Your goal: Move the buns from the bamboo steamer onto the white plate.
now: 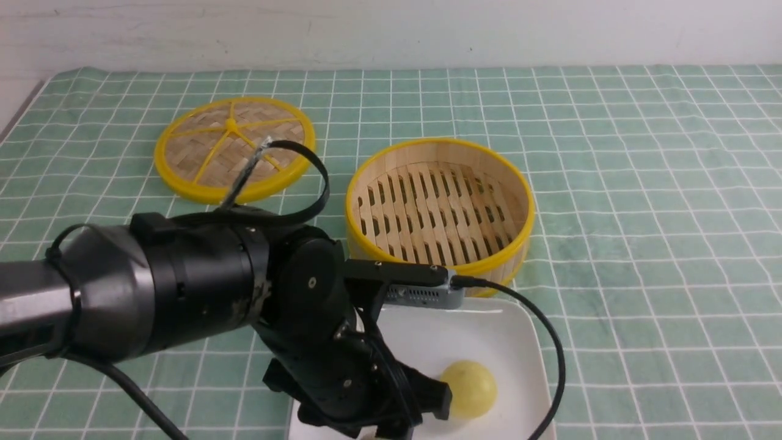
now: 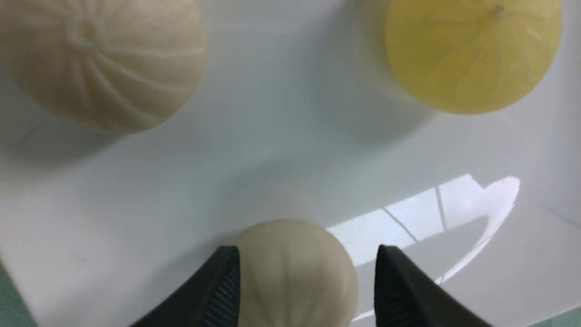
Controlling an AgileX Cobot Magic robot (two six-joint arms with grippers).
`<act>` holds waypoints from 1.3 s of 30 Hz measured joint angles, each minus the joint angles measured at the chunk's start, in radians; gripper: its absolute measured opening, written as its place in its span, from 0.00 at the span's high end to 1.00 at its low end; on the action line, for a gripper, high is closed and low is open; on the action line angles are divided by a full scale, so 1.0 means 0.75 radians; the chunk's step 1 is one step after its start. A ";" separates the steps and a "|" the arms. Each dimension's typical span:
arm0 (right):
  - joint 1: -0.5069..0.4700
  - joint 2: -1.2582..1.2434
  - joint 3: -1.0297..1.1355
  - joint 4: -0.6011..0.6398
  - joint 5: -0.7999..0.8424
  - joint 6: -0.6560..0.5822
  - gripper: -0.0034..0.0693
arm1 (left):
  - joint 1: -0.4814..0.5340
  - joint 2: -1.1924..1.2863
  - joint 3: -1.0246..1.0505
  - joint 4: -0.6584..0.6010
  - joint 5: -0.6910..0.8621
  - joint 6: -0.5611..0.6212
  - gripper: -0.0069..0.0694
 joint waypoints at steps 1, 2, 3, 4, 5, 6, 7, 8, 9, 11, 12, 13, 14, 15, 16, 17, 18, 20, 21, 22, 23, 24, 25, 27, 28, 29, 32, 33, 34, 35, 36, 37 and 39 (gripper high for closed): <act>0.000 -0.042 0.000 -0.003 0.000 0.000 0.97 | 0.000 0.000 -0.001 0.004 0.000 -0.003 0.36; 0.000 -0.071 0.006 -0.014 0.000 0.000 0.97 | 0.000 0.000 -0.003 0.009 0.001 -0.004 0.36; 0.000 -0.090 0.014 -0.023 0.000 0.000 0.97 | 0.000 0.000 -0.008 0.023 0.000 -0.006 0.36; 0.000 -0.100 0.035 -0.039 -0.012 0.000 0.97 | 0.000 -0.003 -0.016 0.032 0.001 -0.006 0.36; 0.000 -0.100 0.065 -0.052 -0.034 0.000 0.97 | 0.000 -0.003 -0.023 0.044 0.003 -0.006 0.36; 0.000 -0.092 0.101 -0.058 -0.065 -0.004 0.97 | 0.000 -0.004 -0.029 0.057 0.004 -0.007 0.36; 0.000 -0.084 0.125 -0.062 -0.104 -0.010 0.97 | 0.000 -0.004 -0.031 0.063 0.006 -0.009 0.36; 0.000 -0.064 0.173 -0.071 -0.173 -0.026 0.97 | 0.000 -0.006 -0.034 0.075 0.007 -0.009 0.36; 0.000 -0.039 0.219 -0.077 -0.240 -0.050 0.97 | 0.000 -0.006 -0.035 0.080 0.009 -0.009 0.37; 0.000 -0.008 0.278 -0.081 -0.384 -0.078 0.97 | 0.000 -0.006 -0.035 0.085 0.013 -0.009 0.39; 0.000 -0.005 0.284 -0.081 -0.384 -0.081 0.97 | 0.000 -0.006 -0.035 0.086 0.015 -0.009 0.39; 0.000 0.011 0.317 -0.083 -0.505 -0.089 0.97 | 0.000 -0.007 -0.035 0.086 0.016 -0.009 0.42; 0.000 0.017 0.336 -0.083 -0.573 -0.092 0.97 | 0.000 -0.007 -0.035 0.089 0.016 -0.009 0.46; 0.000 0.021 0.348 -0.085 -0.617 -0.094 0.97 | 0.000 -0.007 -0.035 0.089 0.017 -0.009 0.48; 0.000 0.023 0.361 -0.087 -0.663 -0.094 0.96 | 0.000 -0.007 -0.035 0.093 0.017 -0.009 0.53; 0.000 0.023 0.370 -0.089 -0.697 -0.094 0.96 | 0.000 -0.007 -0.035 0.102 0.017 -0.005 0.59; 0.000 0.023 0.372 -0.091 -0.705 -0.094 0.96 | 0.000 -0.007 -0.035 0.104 0.017 -0.004 0.61; 0.000 0.023 0.379 -0.091 -0.724 -0.094 0.96 | 0.000 -0.007 -0.035 0.136 0.017 0.000 0.75; 0.000 0.023 0.380 -0.091 -0.721 -0.095 0.96 | 0.000 -0.007 -0.035 0.151 0.017 0.000 0.79; 0.000 0.023 0.380 -0.091 -0.719 -0.097 0.96 | 0.000 -0.007 -0.035 0.158 0.017 0.000 0.81; 0.000 0.023 0.380 -0.085 -0.704 -0.111 0.96 | 0.000 -0.007 -0.035 0.180 0.017 0.000 0.87; 0.000 0.023 0.380 -0.075 -0.692 -0.122 0.96 | 0.000 -0.007 -0.035 0.190 0.017 0.000 0.89; 0.000 0.023 0.380 -0.058 -0.678 -0.139 0.96 | 0.000 -0.007 -0.035 0.201 0.017 0.002 0.90; 0.000 0.023 0.381 -0.014 -0.665 -0.172 0.96 | 0.000 -0.007 -0.035 0.211 0.017 0.002 0.91; 0.000 0.023 0.381 0.012 -0.660 -0.197 0.96 | 0.000 -0.007 -0.035 0.215 0.017 0.002 0.91; 0.000 0.024 0.381 0.035 -0.660 -0.217 0.96 | 0.000 -0.007 -0.035 0.219 0.017 0.002 0.91; 0.000 0.024 0.381 0.054 -0.660 -0.232 0.96 | 0.000 -0.007 -0.035 0.219 0.017 0.002 0.91; 0.000 0.024 0.381 0.058 -0.660 -0.235 0.96 | 0.000 -0.007 -0.035 0.219 0.017 0.002 0.91; 0.000 0.024 0.381 0.063 -0.660 -0.237 0.96 | 0.000 -0.007 -0.035 0.219 0.017 0.002 0.91; 0.000 0.024 0.381 0.066 -0.660 -0.240 0.95 | 0.000 -0.007 -0.035 0.219 0.017 0.002 0.91; 0.000 0.024 0.381 0.069 -0.660 -0.240 0.95 | 0.000 -0.007 -0.035 0.219 0.017 0.002 0.91; 0.000 0.024 0.381 0.069 -0.659 -0.240 0.95 | 0.000 -0.007 -0.035 0.219 0.017 0.002 0.91; 0.000 0.024 0.381 0.069 -0.659 -0.240 0.95 | 0.000 -0.007 -0.035 0.219 0.017 0.002 0.91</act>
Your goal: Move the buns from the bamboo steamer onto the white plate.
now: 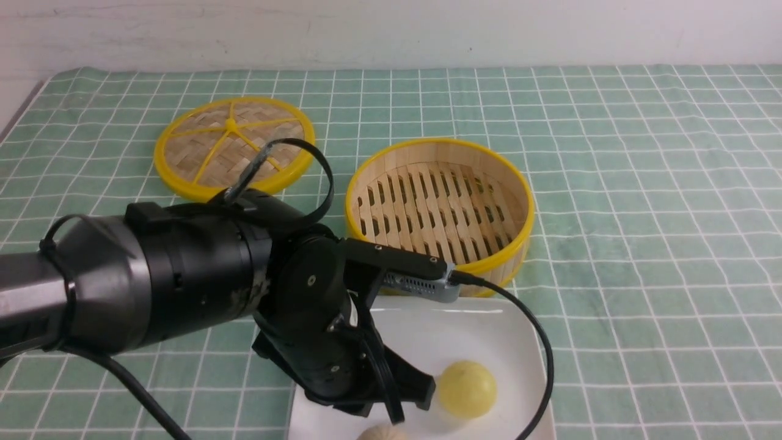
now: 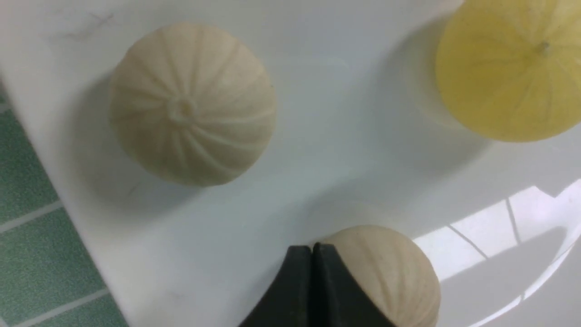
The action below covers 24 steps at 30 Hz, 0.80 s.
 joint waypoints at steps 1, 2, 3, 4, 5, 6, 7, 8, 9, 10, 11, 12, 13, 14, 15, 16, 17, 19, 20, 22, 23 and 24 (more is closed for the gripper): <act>0.000 0.000 0.000 0.000 0.001 0.000 0.95 | 0.000 0.000 0.000 0.000 0.000 0.000 0.91; 0.000 0.000 0.000 0.000 0.001 0.000 0.95 | 0.000 0.000 0.000 0.000 0.000 0.000 0.91; 0.000 0.000 0.000 0.001 0.001 0.000 0.95 | 0.000 0.000 0.000 0.000 0.000 0.000 0.91; 0.000 0.000 0.000 0.001 0.001 -0.002 0.95 | 0.000 0.000 0.000 0.000 0.000 0.000 0.91; 0.000 0.000 0.000 0.001 0.001 -0.002 0.95 | 0.000 0.000 0.000 0.000 0.000 0.000 0.91; 0.000 0.000 0.000 0.001 0.001 -0.003 0.95 | 0.000 0.000 0.000 0.000 0.000 0.000 0.91; 0.000 0.000 0.000 0.001 0.001 -0.003 0.95 | 0.000 0.000 0.000 0.000 0.000 0.000 0.91; 0.000 0.000 0.000 0.001 0.002 -0.004 0.95 | 0.000 0.000 0.000 0.000 0.000 0.000 0.91; 0.000 0.000 0.000 0.001 0.004 -0.004 0.95 | 0.000 0.000 0.000 0.000 -0.001 0.000 0.91; 0.000 0.000 0.000 0.001 0.006 -0.004 0.94 | 0.000 0.000 0.000 0.000 -0.001 0.000 0.90; 0.000 0.000 0.003 0.001 0.004 -0.004 0.94 | 0.000 0.000 0.000 0.001 -0.005 -0.001 0.90; 0.000 -0.003 0.008 0.001 0.004 -0.004 0.94 | 0.000 0.000 0.000 0.001 -0.006 -0.003 0.90; 0.000 -0.011 0.018 0.001 0.004 -0.004 0.94 | 0.000 0.000 0.000 0.001 -0.010 -0.005 0.90; 0.000 -0.030 0.038 0.001 0.003 -0.004 0.94 | 0.000 0.000 0.000 0.000 -0.014 -0.006 0.90; 0.000 -0.043 0.052 0.001 0.001 -0.004 0.94 | 0.000 0.000 0.000 0.000 -0.017 -0.006 0.90; -0.002 -0.064 0.080 0.001 -0.004 -0.004 0.93 | 0.000 0.000 0.000 0.000 -0.021 -0.007 0.90; -0.007 -0.082 0.116 0.001 -0.010 -0.004 0.93 | 0.000 0.000 0.000 0.000 -0.025 -0.007 0.90; -0.043 -0.099 0.208 -0.034 -0.029 -0.004 0.93 | 0.000 0.000 0.000 0.000 -0.029 -0.007 0.90; -0.061 -0.100 0.250 -0.057 -0.032 -0.004 0.93 | 0.000 0.000 0.000 0.000 -0.029 -0.007 0.90; -0.114 -0.100 0.322 -0.095 -0.032 -0.004 0.92 | 0.000 0.000 0.000 0.017 -0.030 -0.007 0.90; -0.138 -0.100 0.343 -0.100 -0.029 -0.004 0.92 | 0.000 0.000 0.000 0.031 -0.030 -0.007 0.90; -0.167 -0.100 0.357 -0.101 -0.024 -0.004 0.92 | 0.000 0.000 0.000 0.046 -0.030 -0.007 0.90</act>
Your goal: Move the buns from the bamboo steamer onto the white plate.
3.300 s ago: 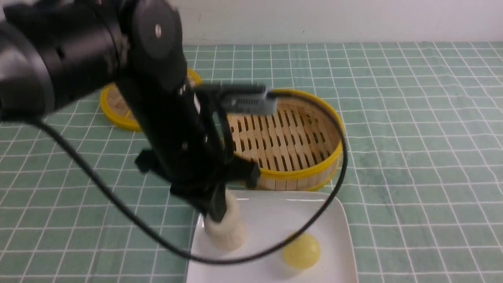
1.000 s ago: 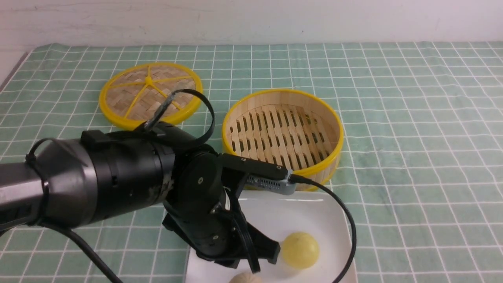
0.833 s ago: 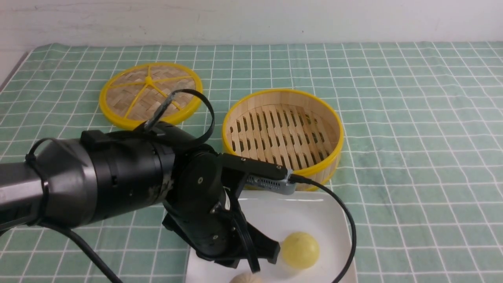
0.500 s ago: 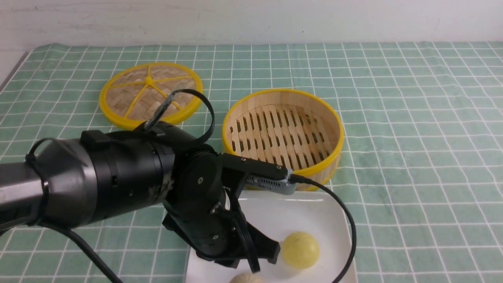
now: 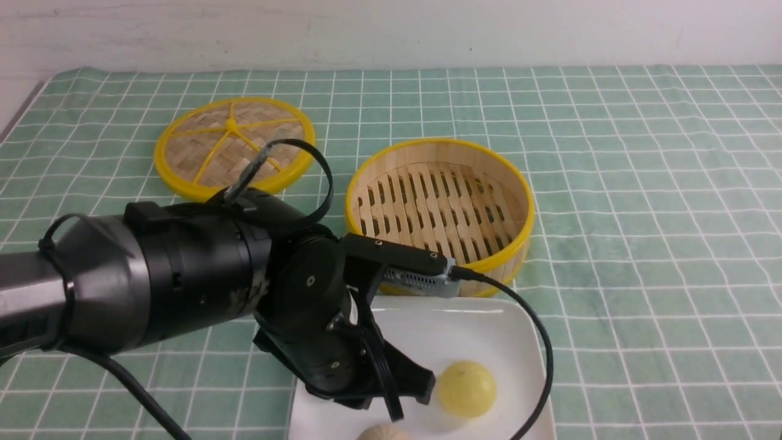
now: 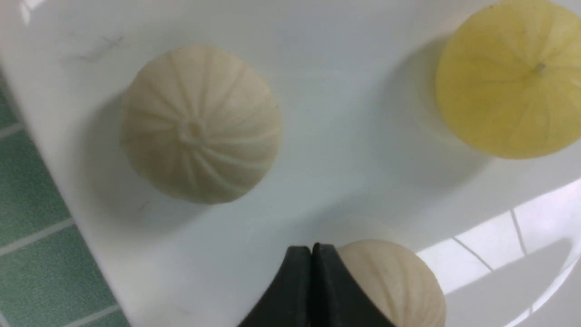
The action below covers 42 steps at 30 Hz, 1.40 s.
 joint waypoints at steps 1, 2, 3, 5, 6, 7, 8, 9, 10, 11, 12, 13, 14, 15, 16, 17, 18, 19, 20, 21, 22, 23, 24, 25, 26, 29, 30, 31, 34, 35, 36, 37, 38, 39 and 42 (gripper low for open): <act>-0.027 0.000 0.010 0.000 0.013 0.000 0.92 | 0.000 0.000 0.000 0.011 -0.002 0.000 0.90; -0.032 0.000 0.011 0.000 0.015 0.000 0.92 | 0.000 0.000 0.000 0.014 -0.002 0.000 0.90; -0.064 0.000 0.015 0.002 0.025 0.000 0.91 | 0.000 0.000 0.000 0.036 -0.007 0.000 0.89; -0.084 0.000 0.015 0.008 0.027 0.000 0.91 | 0.000 0.000 0.000 0.054 -0.016 0.000 0.89; -0.086 0.000 0.015 0.017 0.027 0.000 0.91 | 0.000 -0.001 0.000 0.054 -0.025 0.000 0.89; -0.086 0.000 0.015 0.017 0.028 0.000 0.91 | 0.000 -0.001 0.000 0.054 -0.035 0.000 0.89; -0.086 0.000 0.015 0.017 0.028 0.000 0.91 | 0.000 -0.001 0.000 0.054 -0.038 0.000 0.89; -0.086 0.000 0.015 0.017 0.028 0.000 0.91 | 0.000 -0.001 0.000 0.064 -0.066 0.001 0.89; -0.086 0.000 0.015 0.017 0.028 0.000 0.91 | 0.000 -0.001 0.000 0.067 -0.088 0.001 0.89; -0.086 0.000 0.018 0.017 0.028 0.000 0.91 | 0.000 -0.001 0.000 0.070 -0.098 0.001 0.89; -0.086 0.000 0.022 0.017 0.027 0.000 0.91 | 0.000 -0.001 0.000 0.074 -0.109 0.001 0.89; -0.086 -0.001 0.029 0.017 0.025 0.000 0.91 | 0.000 -0.001 0.000 0.074 -0.116 0.001 0.89; -0.086 -0.008 0.042 0.017 0.023 0.000 0.90 | 0.000 -0.001 0.000 0.074 -0.117 0.001 0.89; -0.087 -0.011 0.056 0.017 0.023 0.000 0.90 | 0.000 -0.001 0.000 0.074 -0.117 0.001 0.89; -0.090 -0.011 0.061 0.017 0.023 0.000 0.90 | 0.000 -0.001 0.000 0.074 -0.117 0.001 0.89; -0.102 -0.011 0.077 0.017 0.022 0.000 0.90 | 0.000 -0.005 0.000 0.074 -0.116 0.001 0.89; -0.129 -0.011 0.095 0.017 0.004 0.000 0.90 | 0.000 -0.013 0.000 0.074 -0.114 0.001 0.89; -0.159 -0.011 0.101 0.010 -0.018 -0.001 0.90 | 0.000 -0.025 0.000 0.074 -0.110 0.001 0.89; -0.195 -0.011 0.107 0.006 -0.045 -0.001 0.90 | 0.000 -0.039 0.000 0.074 -0.105 0.001 0.89; -0.203 -0.011 0.108 0.006 -0.048 -0.001 0.90 | 0.000 -0.043 0.000 0.074 -0.104 0.001 0.89; -0.253 -0.011 0.113 0.000 -0.069 -0.003 0.89 | 0.000 -0.078 0.000 0.075 -0.093 0.001 0.89; -0.317 -0.011 0.115 -0.003 -0.081 -0.004 0.89 | 0.000 -0.111 0.000 0.080 -0.087 0.001 0.88; -0.365 -0.011 0.117 -0.003 -0.086 -0.005 0.89 | 0.000 -0.139 0.000 0.086 -0.080 0.001 0.88; -0.404 -0.011 0.117 -0.003 -0.088 -0.005 0.89 | 0.000 -0.164 0.000 0.092 -0.069 0.001 0.88; -0.451 -0.011 0.118 -0.003 -0.088 -0.005 0.88 | 0.000 -0.197 0.000 0.102 -0.054 0.001 0.88; -0.558 -0.011 0.119 -0.003 -0.092 -0.005 0.88 | 0.000 -0.299 0.000 0.136 0.001 0.001 0.88; -0.577 -0.011 0.119 -0.003 -0.092 -0.005 0.88 | 0.000 -0.326 0.000 0.148 0.021 0.001 0.88; -0.615 -0.011 0.119 -0.003 -0.095 -0.005 0.88 | 0.000 -0.418 0.000 0.194 0.087 0.001 0.88; -0.640 -0.011 0.120 -0.003 -0.096 -0.005 0.87 | 0.000 -0.578 -0.025 0.291 0.228 0.001 0.88; -0.640 -0.011 0.120 -0.003 -0.096 -0.005 0.87 | 0.000 -0.627 -0.032 0.320 0.275 0.000 0.88; -0.643 -0.011 0.120 -0.003 -0.096 -0.005 0.87 | 0.000 -0.689 -0.037 0.353 0.318 -0.010 0.88; -0.643 -0.011 0.120 -0.003 -0.097 -0.005 0.86 | 0.000 -0.750 -0.037 0.379 0.348 -0.023 0.88; -0.643 -0.011 0.120 -0.003 -0.097 -0.005 0.86 | 0.000 -0.798 -0.036 0.395 0.384 -0.048 0.88; -0.643 -0.011 0.120 -0.003 -0.097 -0.005 0.86 | 0.000 -0.857 -0.027 0.408 0.410 -0.078 0.88; -0.643 -0.011 0.120 -0.003 -0.097 -0.005 0.86 | 0.000 -1.027 0.063 0.416 0.420 -0.165 0.87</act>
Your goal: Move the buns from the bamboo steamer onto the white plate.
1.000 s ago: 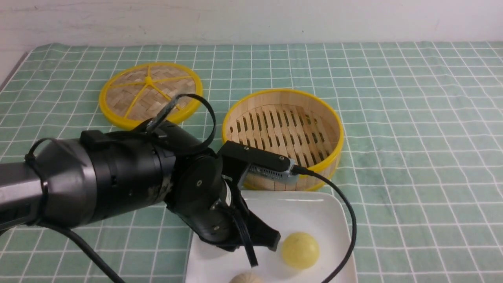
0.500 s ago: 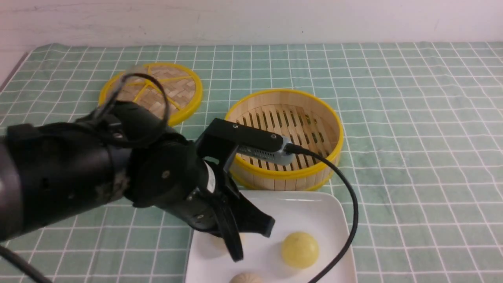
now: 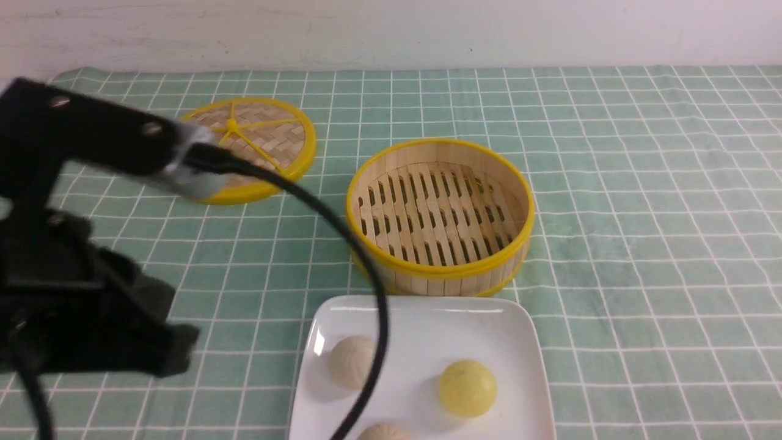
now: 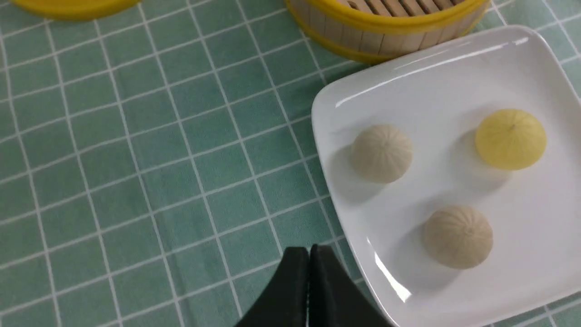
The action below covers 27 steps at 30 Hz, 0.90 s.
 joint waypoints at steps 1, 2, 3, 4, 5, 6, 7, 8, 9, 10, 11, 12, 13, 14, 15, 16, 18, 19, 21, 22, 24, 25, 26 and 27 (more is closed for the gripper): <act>0.000 0.000 0.000 0.000 0.000 0.000 0.85 | 0.000 -0.062 0.055 -0.004 -0.016 -0.032 0.87; 0.000 0.000 0.000 0.000 0.000 0.000 0.85 | 0.000 -0.125 0.120 -0.007 -0.047 -0.062 0.87; 0.000 0.000 0.000 0.000 0.000 0.000 0.85 | 0.000 -0.186 0.206 -0.007 -0.109 -0.089 0.87; 0.000 0.000 0.000 0.000 0.000 0.000 0.85 | 0.000 -0.244 0.264 -0.007 -0.179 -0.114 0.87; 0.000 0.000 0.000 0.000 0.000 0.000 0.85 | 0.000 -0.244 0.278 -0.007 -0.179 -0.114 0.87; 0.000 0.000 0.000 0.000 0.000 0.000 0.84 | 0.000 -0.340 0.385 0.001 -0.321 -0.160 0.87; 0.000 0.000 0.000 0.000 0.000 0.000 0.84 | 0.000 -0.363 0.430 0.009 -0.386 -0.184 0.87; 0.000 0.000 0.000 0.000 0.000 0.000 0.84 | 0.000 -0.399 0.478 0.017 -0.469 -0.215 0.87; 0.000 0.000 0.000 0.000 0.000 0.000 0.84 | 0.000 -0.430 0.518 0.023 -0.537 -0.242 0.86; 0.000 0.000 0.000 0.000 0.000 0.000 0.84 | 0.000 -0.454 0.549 0.028 -0.615 -0.265 0.86; 0.000 0.000 0.000 0.000 0.000 0.000 0.83 | 0.000 -0.470 0.571 0.029 -0.687 -0.283 0.86; 0.000 0.000 0.000 0.000 0.000 0.000 0.83 | 0.000 -0.480 0.587 0.034 -0.747 -0.293 0.86; 0.000 0.000 0.000 -0.001 0.000 0.000 0.83 | 0.000 -0.485 0.596 0.034 -0.798 -0.297 0.86; 0.000 0.000 0.000 -0.001 0.000 0.000 0.83 | 0.000 -0.485 0.597 0.034 -0.806 -0.297 0.86; 0.000 0.000 0.000 -0.001 0.000 0.000 0.83 | 0.000 -0.485 0.602 0.037 -0.852 -0.304 0.85; 0.000 0.000 0.000 -0.001 0.000 0.000 0.83 | 0.000 -0.485 0.604 0.038 -0.864 -0.306 0.85; 0.000 0.000 0.000 -0.001 0.000 0.000 0.82 | 0.000 -0.485 0.605 0.038 -0.867 -0.307 0.85; 0.000 0.000 0.000 -0.001 0.000 0.000 0.82 | 0.000 -0.485 0.605 0.038 -0.867 -0.308 0.85; 0.000 0.000 0.000 -0.001 0.000 0.000 0.82 | 0.000 -0.485 0.605 0.038 -0.863 -0.310 0.85; 0.000 0.000 0.000 -0.001 0.000 0.000 0.81 | 0.000 -0.485 0.605 0.038 -0.860 -0.310 0.85; 0.000 0.000 0.000 -0.001 0.000 0.000 0.81 | 0.000 -0.485 0.605 0.038 -0.848 -0.310 0.84; 0.000 0.000 0.000 -0.001 0.000 0.000 0.81 | 0.000 -0.485 0.605 0.038 -0.848 -0.310 0.84; 0.000 0.000 0.000 -0.001 0.000 0.000 0.80 | 0.000 -0.485 0.605 0.038 -0.836 -0.311 0.84; 0.000 0.000 0.000 -0.001 0.000 0.000 0.80 | 0.000 -0.485 0.606 0.038 -0.830 -0.311 0.84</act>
